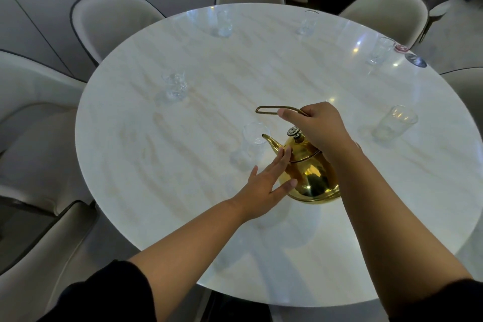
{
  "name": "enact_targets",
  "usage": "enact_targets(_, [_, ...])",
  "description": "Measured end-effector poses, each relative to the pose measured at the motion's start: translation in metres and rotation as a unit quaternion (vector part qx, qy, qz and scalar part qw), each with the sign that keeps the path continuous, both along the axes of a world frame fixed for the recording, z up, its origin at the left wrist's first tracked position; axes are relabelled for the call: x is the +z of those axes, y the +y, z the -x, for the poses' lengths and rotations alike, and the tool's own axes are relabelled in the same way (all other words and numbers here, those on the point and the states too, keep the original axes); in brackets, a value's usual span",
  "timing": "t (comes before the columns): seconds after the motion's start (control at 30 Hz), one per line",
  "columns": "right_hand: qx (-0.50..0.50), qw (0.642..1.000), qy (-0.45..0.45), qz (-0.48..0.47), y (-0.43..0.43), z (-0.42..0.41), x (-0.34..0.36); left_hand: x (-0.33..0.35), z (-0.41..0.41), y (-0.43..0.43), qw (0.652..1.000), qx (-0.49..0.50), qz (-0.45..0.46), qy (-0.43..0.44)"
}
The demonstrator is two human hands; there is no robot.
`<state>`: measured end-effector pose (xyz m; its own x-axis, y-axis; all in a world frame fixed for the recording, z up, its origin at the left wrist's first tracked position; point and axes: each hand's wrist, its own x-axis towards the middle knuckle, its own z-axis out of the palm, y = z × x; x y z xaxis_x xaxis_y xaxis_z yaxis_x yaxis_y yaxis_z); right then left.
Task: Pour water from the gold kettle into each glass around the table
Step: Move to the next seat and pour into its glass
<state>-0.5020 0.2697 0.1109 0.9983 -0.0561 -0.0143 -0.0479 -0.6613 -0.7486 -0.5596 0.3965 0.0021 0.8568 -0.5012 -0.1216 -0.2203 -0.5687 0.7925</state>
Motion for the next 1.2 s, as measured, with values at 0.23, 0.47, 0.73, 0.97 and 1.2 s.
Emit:
enact_targets(0.23, [0.02, 0.999, 0.016, 0.028, 0.002, -0.001, 0.006, -0.002, 0.0, -0.003, 1.0, 0.006, 0.018, 0.006])
enact_targets(0.47, [0.041, 0.998, 0.02, 0.046, 0.004, -0.001, 0.01, 0.0, 0.001, -0.003, 0.999, 0.01, 0.029, 0.015])
enact_targets(0.73, [0.051, 0.996, 0.006, 0.068, 0.005, -0.006, 0.006, 0.0, 0.002, -0.004, 0.999, 0.013, 0.029, 0.016])
enact_targets(0.97, [0.063, 0.995, -0.002, 0.083, 0.006, -0.009, 0.003, 0.001, 0.001, -0.002, 0.999, 0.017, 0.028, 0.016])
enact_targets(1.2, [0.072, 0.993, -0.007, 0.094, 0.007, -0.012, 0.004, 0.001, 0.0, -0.003, 0.999, 0.018, 0.035, 0.014])
